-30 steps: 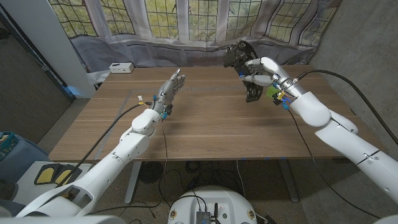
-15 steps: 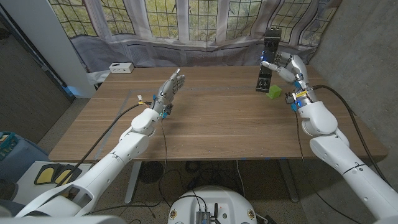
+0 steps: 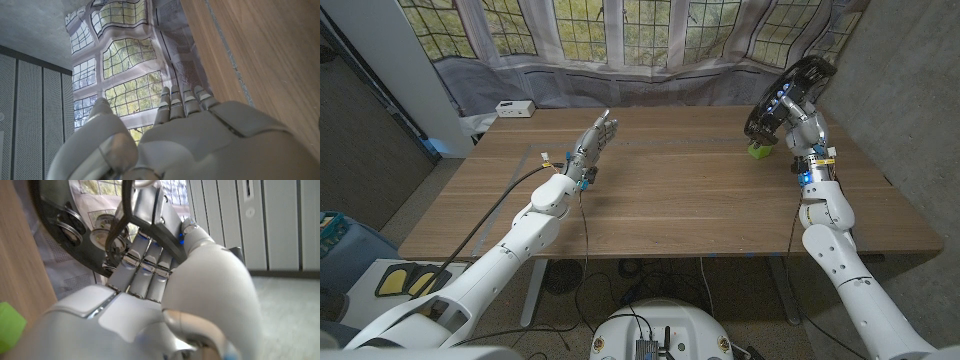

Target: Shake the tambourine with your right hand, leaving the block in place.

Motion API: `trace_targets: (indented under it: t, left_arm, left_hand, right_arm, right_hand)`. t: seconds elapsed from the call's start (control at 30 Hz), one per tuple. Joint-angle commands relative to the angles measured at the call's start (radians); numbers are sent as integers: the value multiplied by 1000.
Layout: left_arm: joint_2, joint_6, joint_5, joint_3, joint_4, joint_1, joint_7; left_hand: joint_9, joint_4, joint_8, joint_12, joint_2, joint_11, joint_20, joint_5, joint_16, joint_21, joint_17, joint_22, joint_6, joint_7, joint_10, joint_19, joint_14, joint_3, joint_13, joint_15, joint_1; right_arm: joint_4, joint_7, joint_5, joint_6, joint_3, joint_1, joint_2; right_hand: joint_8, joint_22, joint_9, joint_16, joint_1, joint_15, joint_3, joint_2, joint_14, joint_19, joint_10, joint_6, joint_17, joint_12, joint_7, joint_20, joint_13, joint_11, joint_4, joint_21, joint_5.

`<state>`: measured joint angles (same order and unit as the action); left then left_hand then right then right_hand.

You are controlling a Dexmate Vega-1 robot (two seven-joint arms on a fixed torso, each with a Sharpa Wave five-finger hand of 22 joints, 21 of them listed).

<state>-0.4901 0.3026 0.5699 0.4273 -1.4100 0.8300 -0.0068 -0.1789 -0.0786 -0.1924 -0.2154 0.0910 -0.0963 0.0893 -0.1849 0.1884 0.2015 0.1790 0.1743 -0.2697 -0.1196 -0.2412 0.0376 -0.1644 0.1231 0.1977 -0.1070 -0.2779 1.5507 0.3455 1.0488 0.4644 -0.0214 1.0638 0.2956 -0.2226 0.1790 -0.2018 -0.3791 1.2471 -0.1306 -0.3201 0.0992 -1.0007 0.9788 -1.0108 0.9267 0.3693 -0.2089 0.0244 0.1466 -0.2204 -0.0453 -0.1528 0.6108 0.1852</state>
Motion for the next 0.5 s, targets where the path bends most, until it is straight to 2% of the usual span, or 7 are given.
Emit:
trace_targets:
  t: [0.03,0.17,0.23,0.37,0.5]
  left_arm:
    - [-9,-9,-3,1,-23,12,6]
    - [-12,-14,-2,2,-31,16,8]
    - [-13,-18,-1,2,-34,18,9]
    - [-15,-23,0,2,-37,21,11]
    - [-15,-18,-1,1,-37,23,12]
  left_hand:
    - [-2,-6,3,1,6,1,7,1,0,-4,2,6,-6,4,-3,-5,5,3,2,5,7]
    - [-2,-6,3,0,7,1,7,1,1,-4,2,6,-6,4,-5,-5,5,3,2,5,7]
    - [-2,-7,3,0,7,0,7,1,1,-4,2,6,-6,5,-5,-5,5,3,2,4,7]
    - [-2,-7,3,0,7,-1,7,1,1,-4,2,6,-6,4,-5,-5,5,3,2,4,7]
    - [-2,-7,3,0,7,1,7,1,1,-4,2,6,-6,5,-4,-5,4,3,2,4,8]
  right_arm:
    - [-66,95,458,-112,-74,-9,-91]
    - [-80,110,353,-78,-60,-10,-56]
    - [-78,90,271,-48,-45,-5,-25]
    - [-40,-71,-21,43,2,23,80]
    - [18,-250,-289,64,38,44,180]
  right_hand:
    - [-5,3,-5,6,48,-92,-3,59,-19,-8,-2,105,4,2,-111,14,-6,-5,7,6,7]
    - [-5,3,-5,8,46,-91,-3,60,-18,-10,0,105,3,3,-111,15,-6,-4,8,7,7]
    - [-5,3,-5,10,45,-91,-3,60,-16,-14,1,104,3,3,-112,15,-6,-3,9,7,7]
    - [-3,3,-6,11,43,-90,-3,60,-14,-17,2,101,3,3,-112,13,-6,-2,10,7,7]
    - [-3,3,-6,13,43,-89,-3,60,-13,-20,2,100,5,3,-107,10,-7,9,10,9,7]
